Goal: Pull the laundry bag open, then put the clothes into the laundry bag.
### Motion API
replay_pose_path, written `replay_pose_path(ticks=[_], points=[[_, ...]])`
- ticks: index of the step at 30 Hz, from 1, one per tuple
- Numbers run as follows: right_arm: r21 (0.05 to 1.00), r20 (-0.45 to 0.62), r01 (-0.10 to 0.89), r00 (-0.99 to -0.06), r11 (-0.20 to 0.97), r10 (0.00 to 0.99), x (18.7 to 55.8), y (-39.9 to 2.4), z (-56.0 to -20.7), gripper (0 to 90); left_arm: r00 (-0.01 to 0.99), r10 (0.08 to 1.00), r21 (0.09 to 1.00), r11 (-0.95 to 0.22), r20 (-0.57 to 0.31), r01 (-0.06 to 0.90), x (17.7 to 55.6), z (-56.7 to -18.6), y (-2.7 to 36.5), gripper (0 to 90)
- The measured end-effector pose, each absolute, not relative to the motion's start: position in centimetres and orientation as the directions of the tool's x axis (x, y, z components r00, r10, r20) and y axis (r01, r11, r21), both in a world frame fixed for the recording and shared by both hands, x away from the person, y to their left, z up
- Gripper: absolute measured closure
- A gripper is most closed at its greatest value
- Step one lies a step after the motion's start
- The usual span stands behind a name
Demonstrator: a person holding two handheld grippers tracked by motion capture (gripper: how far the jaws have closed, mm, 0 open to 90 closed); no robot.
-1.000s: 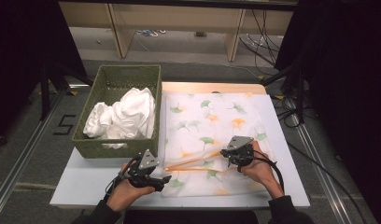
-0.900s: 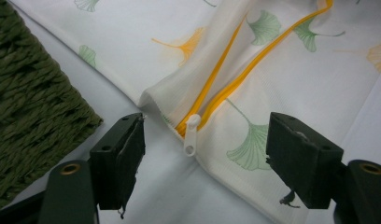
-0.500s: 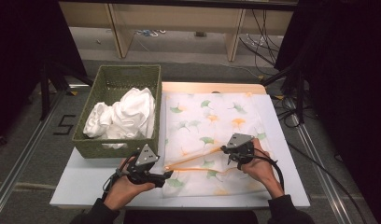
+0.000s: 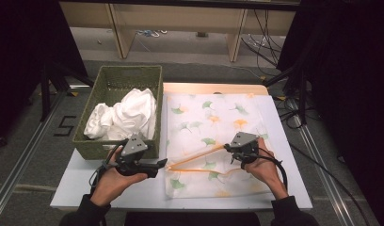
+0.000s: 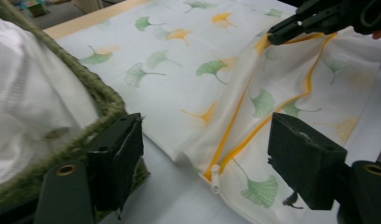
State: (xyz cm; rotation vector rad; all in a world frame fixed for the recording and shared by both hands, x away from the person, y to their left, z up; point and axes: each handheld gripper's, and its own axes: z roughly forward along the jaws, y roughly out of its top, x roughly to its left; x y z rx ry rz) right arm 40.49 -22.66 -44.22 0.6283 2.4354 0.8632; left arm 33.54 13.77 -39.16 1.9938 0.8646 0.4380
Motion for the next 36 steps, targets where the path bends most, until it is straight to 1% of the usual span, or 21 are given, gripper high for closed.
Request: replay_pose_path(ticks=[2,3,4,7,8,11,12,16,18,19,20,21,25,26,28,29,30,33,35,36], points=[[0.671,-0.300,0.233,-0.783,0.704,0.545,40.7,-22.7,-43.9,89.7,0.679,0.733,0.840,-0.348,-0.033,0.417,33.8,-38.7,14.3,25.9],[0.675,-0.290,0.245,-0.780,0.696,0.555,40.6,-22.7,-43.8,89.7,0.677,0.736,0.838,-0.356,-0.021,0.413,34.0,-38.4,14.6,25.7],[0.677,-0.286,0.253,-0.776,0.692,0.563,40.5,-22.7,-43.7,89.7,0.664,0.747,0.848,-0.329,-0.035,0.415,34.3,-38.1,14.7,25.4],[0.680,-0.304,0.230,-0.775,0.696,0.553,40.7,-22.8,-43.5,89.7,0.654,0.756,0.856,-0.327,-0.018,0.401,34.8,-37.3,15.2,25.3],[0.687,-0.298,0.235,-0.772,0.687,0.562,40.7,-22.7,-43.5,89.7,0.647,0.762,0.859,-0.312,-0.029,0.406,34.9,-37.0,15.2,25.3],[0.684,-0.294,0.242,-0.771,0.688,0.564,40.7,-22.7,-43.4,89.7,0.646,0.763,0.860,-0.330,0.000,0.390,35.7,-36.3,15.6,25.2],[0.684,-0.295,0.242,-0.771,0.688,0.564,40.7,-22.7,-43.4,89.7,0.633,0.774,0.865,-0.313,-0.008,0.393,36.0,-36.2,15.7,25.0],[0.682,-0.295,0.243,-0.771,0.689,0.564,40.7,-22.7,-43.4,89.7,0.612,0.791,0.855,-0.324,0.010,0.405,37.6,-35.8,16.3,22.8],[0.685,-0.308,0.226,-0.772,0.692,0.557,40.9,-22.8,-43.4,89.7,0.604,0.797,0.847,-0.337,0.025,0.411,38.5,-35.7,16.7,21.0],[0.683,-0.308,0.229,-0.771,0.694,0.557,40.9,-22.8,-43.4,89.7,0.596,0.803,0.848,-0.327,0.017,0.417,39.0,-35.7,16.8,20.3],[0.681,-0.298,0.243,-0.770,0.691,0.564,40.8,-22.8,-43.4,89.7,0.602,0.798,0.841,-0.343,0.027,0.418,39.6,-35.7,17.1,19.5],[0.681,-0.292,0.249,-0.770,0.688,0.568,40.8,-22.8,-43.3,89.7,0.584,0.811,0.842,-0.325,0.014,0.431,40.2,-35.8,17.2,19.0],[0.681,-0.309,0.232,-0.769,0.695,0.559,41.0,-22.7,-43.3,89.7,0.560,0.828,0.821,-0.333,0.020,0.463,42.8,-36.0,18.0,16.8],[0.683,-0.313,0.230,-0.766,0.694,0.561,41.0,-22.7,-43.3,89.7,0.557,0.830,0.810,-0.349,0.033,0.471,43.2,-35.9,18.2,16.7],[0.674,-0.309,0.234,-0.773,0.701,0.555,40.9,-22.6,-43.3,89.7,0.559,0.829,0.805,-0.349,0.026,0.481,44.5,-36.0,18.4,16.5],[0.673,-0.323,0.217,-0.773,0.707,0.545,41.0,-22.6,-43.3,89.7,0.548,0.836,0.807,-0.328,0.006,0.492,45.2,-36.2,18.3,16.5],[0.674,-0.328,0.214,-0.771,0.707,0.546,40.9,-22.6,-43.3,89.7,0.546,0.838,0.806,-0.329,0.008,0.493,45.8,-36.3,18.2,16.4],[0.676,-0.323,0.217,-0.772,0.704,0.547,40.8,-22.6,-43.2,89.7,0.547,0.836,0.777,-0.372,0.044,0.507,47.5,-36.8,18.1,16.6],[0.676,-0.306,0.237,-0.771,0.697,0.559,40.8,-22.6,-43.3,89.7,0.554,0.829,0.742,-0.414,0.070,0.527,48.7,-37.5,17.9,16.6],[0.672,-0.320,0.222,-0.774,0.707,0.547,40.9,-22.6,-43.3,89.7,0.543,0.837,0.725,-0.416,0.069,0.549,49.3,-38.0,17.8,16.8]])
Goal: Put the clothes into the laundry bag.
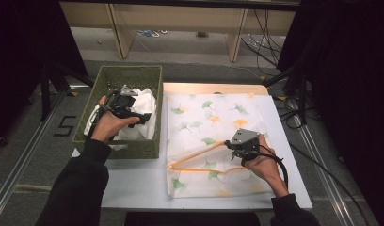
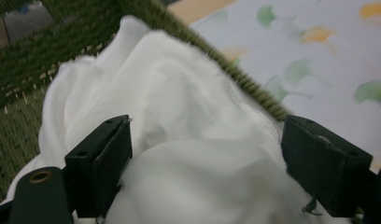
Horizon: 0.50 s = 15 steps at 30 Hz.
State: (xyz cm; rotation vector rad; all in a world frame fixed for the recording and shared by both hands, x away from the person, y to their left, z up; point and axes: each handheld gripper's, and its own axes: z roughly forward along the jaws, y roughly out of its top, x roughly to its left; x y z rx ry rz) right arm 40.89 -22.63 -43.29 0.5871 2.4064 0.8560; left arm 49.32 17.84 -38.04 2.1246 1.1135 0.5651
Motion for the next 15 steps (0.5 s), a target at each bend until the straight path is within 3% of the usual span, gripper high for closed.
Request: replay_pose_path(ticks=[3,7,11,15], points=[[0.666,-0.314,0.234,-0.773,0.708,0.551,40.7,-22.5,-43.4,89.7,0.511,0.854,0.688,-0.427,0.096,0.586,50.7,-39.4,18.1,16.5],[0.662,-0.314,0.231,-0.778,0.713,0.545,40.7,-22.5,-43.5,89.7,0.479,0.877,0.669,-0.377,0.035,0.641,52.1,-40.7,19.1,11.4],[0.662,-0.310,0.236,-0.778,0.711,0.546,40.7,-22.4,-43.5,89.7,0.517,0.856,0.615,-0.399,-0.017,0.681,52.8,-41.9,19.3,1.1],[0.661,-0.313,0.231,-0.780,0.714,0.542,40.7,-22.5,-43.5,89.7,0.567,0.823,0.585,-0.477,0.036,0.656,52.9,-42.9,18.2,0.0]])
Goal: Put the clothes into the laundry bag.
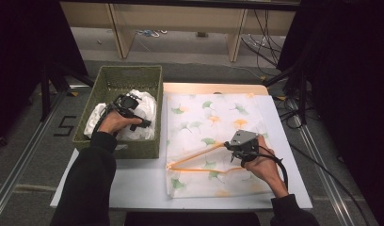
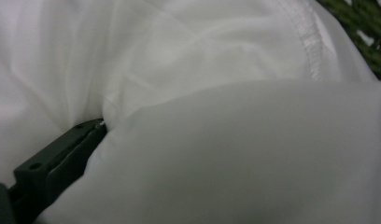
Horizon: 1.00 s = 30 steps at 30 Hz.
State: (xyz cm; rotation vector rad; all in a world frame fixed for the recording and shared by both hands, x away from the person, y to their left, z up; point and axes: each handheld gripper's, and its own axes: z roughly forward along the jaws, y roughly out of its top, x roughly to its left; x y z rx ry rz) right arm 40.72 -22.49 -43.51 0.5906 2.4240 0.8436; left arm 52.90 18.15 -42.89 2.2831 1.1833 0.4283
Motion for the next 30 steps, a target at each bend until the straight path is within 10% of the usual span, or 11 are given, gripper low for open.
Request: replay_pose_path(ticks=[2,5,8,15,22,28,30], points=[[0.660,-0.312,0.235,-0.778,0.713,0.545,40.6,-22.5,-43.5,89.7,0.561,0.825,0.545,-0.501,0.067,0.672,53.3,-43.0,18.1,5.5],[0.662,-0.310,0.238,-0.777,0.711,0.549,40.6,-22.5,-43.5,89.6,0.511,0.854,0.583,-0.468,0.103,0.664,53.6,-43.1,18.5,41.8],[0.662,-0.303,0.243,-0.778,0.708,0.550,40.6,-22.6,-43.5,89.6,0.450,0.880,0.596,-0.446,0.155,0.667,53.9,-42.6,19.0,50.9],[0.663,-0.297,0.249,-0.777,0.706,0.554,40.6,-22.8,-43.5,89.6,0.377,0.922,0.602,-0.351,0.088,0.717,54.3,-43.1,19.6,26.0],[0.662,-0.299,0.250,-0.777,0.707,0.555,40.5,-22.7,-43.6,89.6,0.528,0.849,0.630,-0.410,-0.001,0.660,54.2,-45.2,19.5,0.0],[0.655,-0.306,0.238,-0.785,0.717,0.539,40.6,-22.6,-43.7,89.5,0.545,0.837,0.602,-0.456,0.041,0.655,54.5,-46.1,18.8,0.6],[0.655,-0.308,0.237,-0.783,0.717,0.541,40.6,-22.5,-43.7,89.5,0.516,0.854,0.606,-0.447,0.069,0.658,54.5,-45.8,18.7,23.5]])
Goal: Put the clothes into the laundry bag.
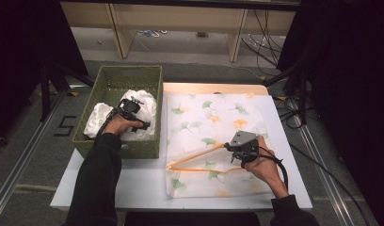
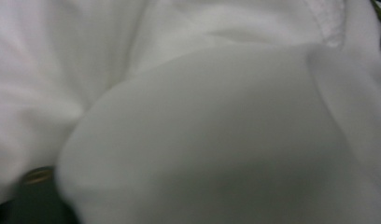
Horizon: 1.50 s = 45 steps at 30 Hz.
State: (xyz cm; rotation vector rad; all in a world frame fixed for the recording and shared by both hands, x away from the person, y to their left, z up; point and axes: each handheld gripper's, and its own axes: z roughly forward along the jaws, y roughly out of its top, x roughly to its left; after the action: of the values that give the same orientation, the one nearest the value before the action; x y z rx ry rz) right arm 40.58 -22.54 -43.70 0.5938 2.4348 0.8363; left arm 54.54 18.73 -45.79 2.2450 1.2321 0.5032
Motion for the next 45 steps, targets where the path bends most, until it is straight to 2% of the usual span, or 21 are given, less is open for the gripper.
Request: replay_pose_path(ticks=[1,2,6,8,12,16,20,21,23,26,31,33,35,38,40,42,45], points=[[0.655,-0.308,0.237,-0.783,0.718,0.540,40.6,-22.5,-43.7,89.6,0.516,0.853,0.605,-0.452,0.078,0.655,54.6,-45.7,18.7,30.5],[0.653,-0.305,0.237,-0.786,0.719,0.537,40.6,-22.6,-43.7,89.6,0.511,0.856,0.596,-0.453,0.082,0.663,54.6,-45.6,18.6,33.8],[0.658,-0.303,0.242,-0.782,0.713,0.545,40.6,-22.7,-43.7,89.6,0.480,0.868,0.573,-0.461,0.131,0.678,54.7,-45.1,18.1,34.7],[0.660,-0.301,0.242,-0.783,0.711,0.545,40.6,-22.8,-43.7,89.6,0.484,0.858,0.565,-0.489,0.173,0.664,54.7,-45.2,17.7,30.4],[0.662,-0.290,0.256,-0.779,0.704,0.556,40.6,-22.8,-43.7,89.5,0.506,0.851,0.562,-0.490,0.141,0.667,54.7,-45.6,17.7,16.9],[0.662,-0.298,0.249,-0.778,0.707,0.553,40.6,-22.8,-43.7,89.5,0.532,0.841,0.570,-0.488,0.102,0.662,54.7,-46.2,17.9,8.3],[0.660,-0.298,0.243,-0.784,0.711,0.545,40.6,-22.8,-43.7,89.5,0.537,0.835,0.552,-0.506,0.120,0.663,54.9,-46.3,17.9,7.7],[0.659,-0.298,0.244,-0.785,0.712,0.544,40.6,-22.8,-43.7,89.5,0.511,0.851,0.558,-0.483,0.119,0.675,55.0,-46.2,17.9,11.5],[0.660,-0.299,0.244,-0.782,0.710,0.547,40.6,-22.8,-43.7,89.5,0.486,0.865,0.560,-0.465,0.125,0.686,55.0,-46.0,17.8,28.7],[0.659,-0.299,0.244,-0.783,0.712,0.545,40.6,-22.8,-43.7,89.5,0.460,0.875,0.569,-0.457,0.149,0.684,55.1,-45.6,17.4,45.6],[0.662,-0.297,0.250,-0.778,0.706,0.554,40.7,-23.0,-43.7,89.5,0.436,0.884,0.589,-0.445,0.168,0.675,55.4,-44.3,17.7,61.0],[0.664,-0.299,0.243,-0.781,0.707,0.549,40.8,-23.1,-43.6,89.5,0.394,0.899,0.604,-0.425,0.193,0.674,55.7,-43.9,17.9,62.7],[0.668,-0.300,0.243,-0.777,0.704,0.553,40.9,-23.3,-43.5,89.5,0.370,0.915,0.607,-0.387,0.160,0.694,55.9,-43.8,18.3,62.5],[0.669,-0.297,0.247,-0.776,0.701,0.557,40.8,-23.4,-43.5,89.5,0.322,0.935,0.607,-0.345,0.151,0.716,55.8,-43.8,18.4,55.7],[0.669,-0.294,0.252,-0.775,0.699,0.560,40.8,-23.4,-43.6,89.5,0.311,0.937,0.599,-0.343,0.161,0.724,55.8,-43.7,18.5,45.4],[0.668,-0.290,0.257,-0.775,0.699,0.562,40.8,-23.4,-43.6,89.4,0.279,0.953,0.598,-0.291,0.116,0.747,55.8,-43.8,18.8,36.1],[0.668,-0.282,0.266,-0.774,0.695,0.567,40.7,-23.3,-43.6,89.4,0.240,0.965,0.596,-0.253,0.103,0.762,55.8,-43.9,19.5,28.5]])
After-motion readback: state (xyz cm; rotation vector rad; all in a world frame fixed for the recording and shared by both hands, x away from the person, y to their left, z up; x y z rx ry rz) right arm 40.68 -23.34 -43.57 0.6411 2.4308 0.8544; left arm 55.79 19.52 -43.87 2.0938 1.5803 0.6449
